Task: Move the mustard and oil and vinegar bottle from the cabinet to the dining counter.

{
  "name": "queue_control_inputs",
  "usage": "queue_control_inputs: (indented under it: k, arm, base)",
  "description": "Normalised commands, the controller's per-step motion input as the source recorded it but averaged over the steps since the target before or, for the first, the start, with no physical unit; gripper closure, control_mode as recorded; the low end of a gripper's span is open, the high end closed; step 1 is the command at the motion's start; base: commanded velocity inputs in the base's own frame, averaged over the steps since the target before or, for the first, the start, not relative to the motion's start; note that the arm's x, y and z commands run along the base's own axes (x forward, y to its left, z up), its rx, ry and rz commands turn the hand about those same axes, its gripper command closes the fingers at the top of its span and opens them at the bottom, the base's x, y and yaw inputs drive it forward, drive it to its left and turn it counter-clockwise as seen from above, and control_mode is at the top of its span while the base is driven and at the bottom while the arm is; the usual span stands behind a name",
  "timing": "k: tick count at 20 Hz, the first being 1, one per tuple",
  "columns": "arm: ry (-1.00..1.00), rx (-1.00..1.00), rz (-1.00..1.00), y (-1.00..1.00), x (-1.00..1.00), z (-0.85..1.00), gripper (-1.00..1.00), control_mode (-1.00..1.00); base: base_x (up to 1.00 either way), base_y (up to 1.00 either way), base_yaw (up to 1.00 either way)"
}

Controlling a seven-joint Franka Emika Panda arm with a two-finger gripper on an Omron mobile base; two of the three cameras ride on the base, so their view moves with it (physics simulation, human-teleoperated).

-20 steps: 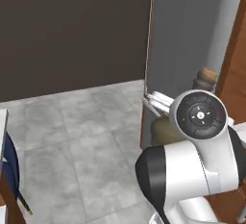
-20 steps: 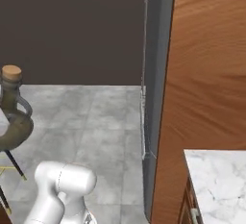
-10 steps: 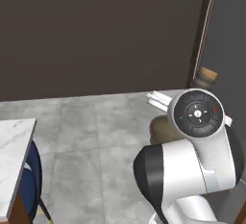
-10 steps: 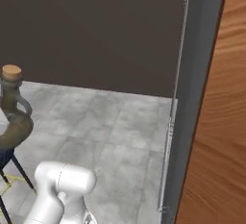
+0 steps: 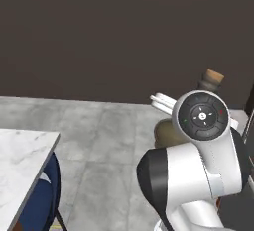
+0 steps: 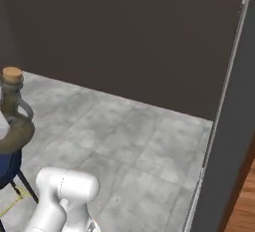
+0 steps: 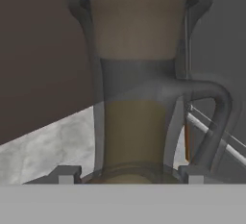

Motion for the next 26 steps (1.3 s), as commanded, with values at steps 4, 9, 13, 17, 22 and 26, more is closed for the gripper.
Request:
queue_control_inputs:
  k: [4,9,13,17,22,26]
  arm:
    - [0.00,0.00,0.00,0.00,0.00,0.00,1.00,1.00]
    - [0.00,0.00,0.00,0.00,0.00,0.00,1.00,1.00]
    - [0.00,0.00,0.00,0.00,0.00,0.00,1.00,1.00]
    - [0.00,0.00,0.00,0.00,0.00,0.00,1.00,1.00]
    - [0.00,0.00,0.00,0.00,0.00,0.00,1.00,1.00]
    - [0.00,0.00,0.00,0.00,0.00,0.00,1.00,1.00]
  base:
    - [0.50,0.00,0.67]
    - [0.27,0.00,0.85]
    - [0.27,0.00,0.85]
    - [0.43,0.00,0.73]
    - [0.38,-0.06,0.63]
    - [0.36,-0.17,0.54]
